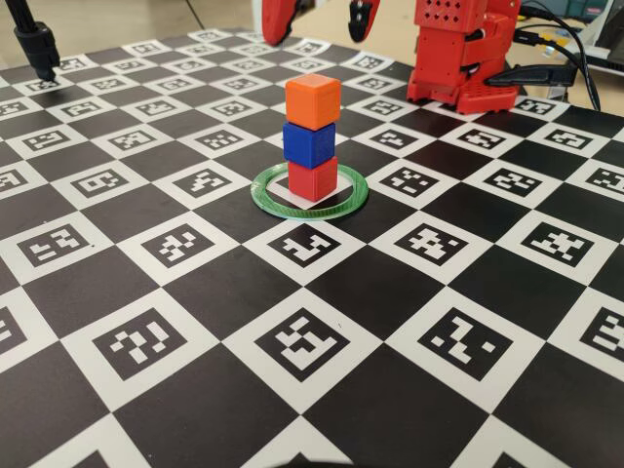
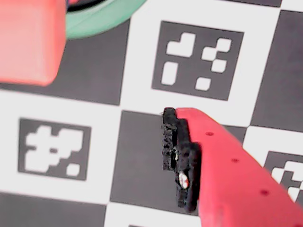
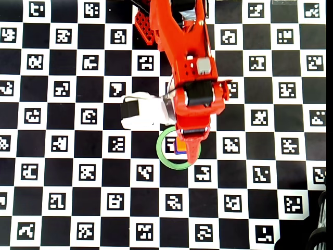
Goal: Grab the red cube then put it in the green circle then put the blue cube on top and finally the orange cube on top
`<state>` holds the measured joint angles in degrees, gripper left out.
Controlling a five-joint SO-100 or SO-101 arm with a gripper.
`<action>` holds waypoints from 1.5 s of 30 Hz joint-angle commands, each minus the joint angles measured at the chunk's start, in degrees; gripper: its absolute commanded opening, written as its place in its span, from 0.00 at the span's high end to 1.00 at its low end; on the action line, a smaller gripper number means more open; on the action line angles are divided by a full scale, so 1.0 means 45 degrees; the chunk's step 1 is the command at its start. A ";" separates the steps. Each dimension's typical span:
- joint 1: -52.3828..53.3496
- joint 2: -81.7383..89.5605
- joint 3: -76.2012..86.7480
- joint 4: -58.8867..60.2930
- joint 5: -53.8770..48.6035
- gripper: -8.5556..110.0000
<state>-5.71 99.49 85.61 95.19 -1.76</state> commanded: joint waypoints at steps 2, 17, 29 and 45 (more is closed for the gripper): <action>0.0898 0.2832 0.0547 0.0039 -0.0703 0.58; 0.2051 1.0371 0.6738 -0.0664 -0.4863 0.97; 0.3203 1.4902 1.1504 -0.3105 -1.1133 0.98; 0.1816 1.8691 1.6055 -0.3359 -1.5957 0.98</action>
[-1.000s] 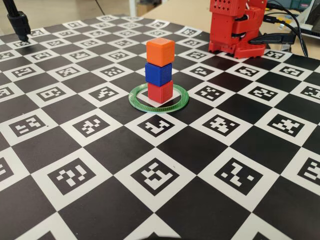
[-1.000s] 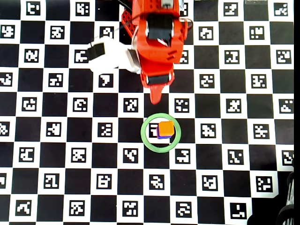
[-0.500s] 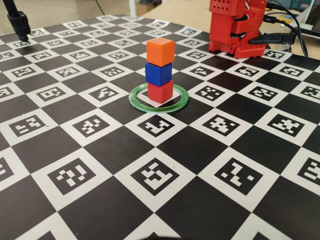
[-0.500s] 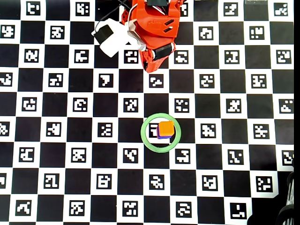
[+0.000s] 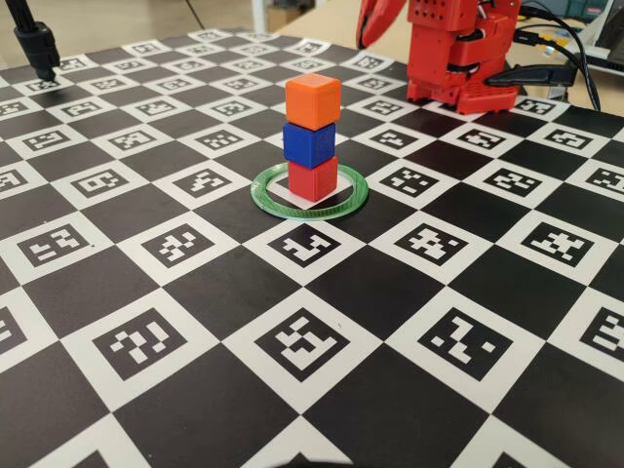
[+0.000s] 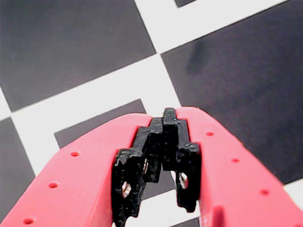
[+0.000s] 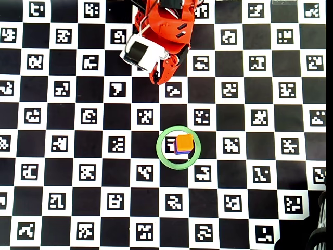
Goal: Grab the red cube then put it in the green circle then put the blue cube on top and finally the orange cube on top
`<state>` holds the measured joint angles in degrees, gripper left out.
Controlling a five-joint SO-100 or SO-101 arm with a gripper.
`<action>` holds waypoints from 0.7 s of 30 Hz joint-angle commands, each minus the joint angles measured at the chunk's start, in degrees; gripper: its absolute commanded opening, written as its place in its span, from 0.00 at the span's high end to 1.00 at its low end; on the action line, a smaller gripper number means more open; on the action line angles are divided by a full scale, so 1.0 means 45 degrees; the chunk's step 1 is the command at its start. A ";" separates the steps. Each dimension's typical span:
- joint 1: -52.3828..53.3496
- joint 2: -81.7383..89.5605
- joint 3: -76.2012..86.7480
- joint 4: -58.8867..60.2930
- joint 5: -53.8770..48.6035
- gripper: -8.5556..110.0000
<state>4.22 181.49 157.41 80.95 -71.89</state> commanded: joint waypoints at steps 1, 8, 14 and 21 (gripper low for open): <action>-0.0547 0.0664 0.0391 -0.0137 -0.0508 0.98; -0.0605 0.2012 0.2461 0.0273 -0.1230 0.98; -0.0449 0.2441 0.3281 0.0430 -0.1289 0.98; -0.0234 0.2441 0.5527 -0.0684 -0.3184 0.97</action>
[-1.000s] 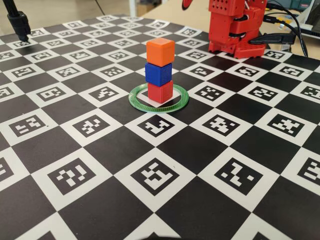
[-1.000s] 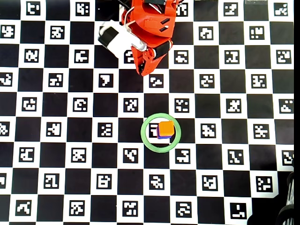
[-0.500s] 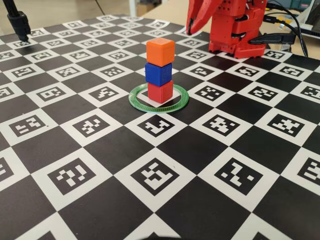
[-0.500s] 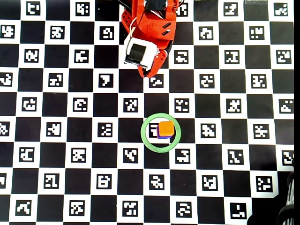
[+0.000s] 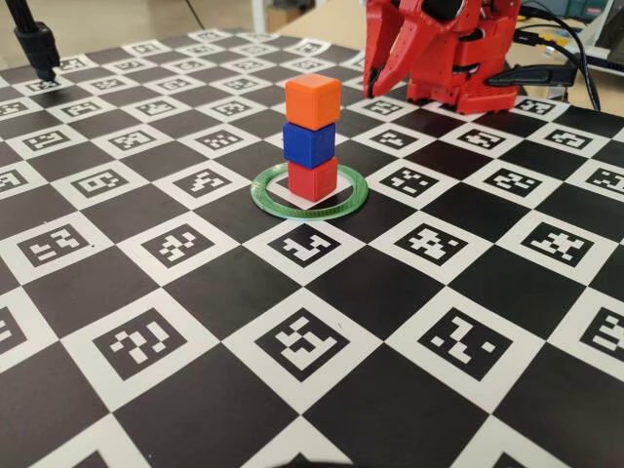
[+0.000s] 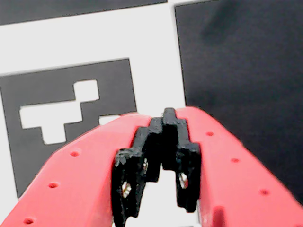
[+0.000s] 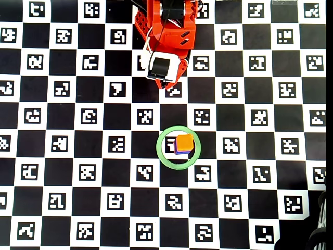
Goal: Grab the red cube then put it in the green circle then put the blue cube on top and finally the orange cube on top
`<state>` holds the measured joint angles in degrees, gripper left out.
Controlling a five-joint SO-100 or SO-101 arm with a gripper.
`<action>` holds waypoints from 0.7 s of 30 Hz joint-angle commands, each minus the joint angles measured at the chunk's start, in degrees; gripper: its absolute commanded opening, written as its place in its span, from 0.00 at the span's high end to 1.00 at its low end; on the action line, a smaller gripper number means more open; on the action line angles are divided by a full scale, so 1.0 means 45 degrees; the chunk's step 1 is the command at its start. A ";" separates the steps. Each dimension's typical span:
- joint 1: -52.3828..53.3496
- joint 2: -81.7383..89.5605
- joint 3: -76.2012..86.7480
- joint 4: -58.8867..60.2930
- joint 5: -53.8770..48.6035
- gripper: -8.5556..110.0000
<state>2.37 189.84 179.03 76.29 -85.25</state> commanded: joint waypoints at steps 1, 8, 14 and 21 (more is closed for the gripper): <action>0.0176 0.0586 0.0723 0.0312 -0.0039 0.97; 0.0254 0.0586 0.0723 0.0352 -0.0410 0.97; 0.0254 0.0586 0.0723 0.0352 -0.0430 0.97; 0.0254 0.0586 0.0723 0.0352 -0.0430 0.97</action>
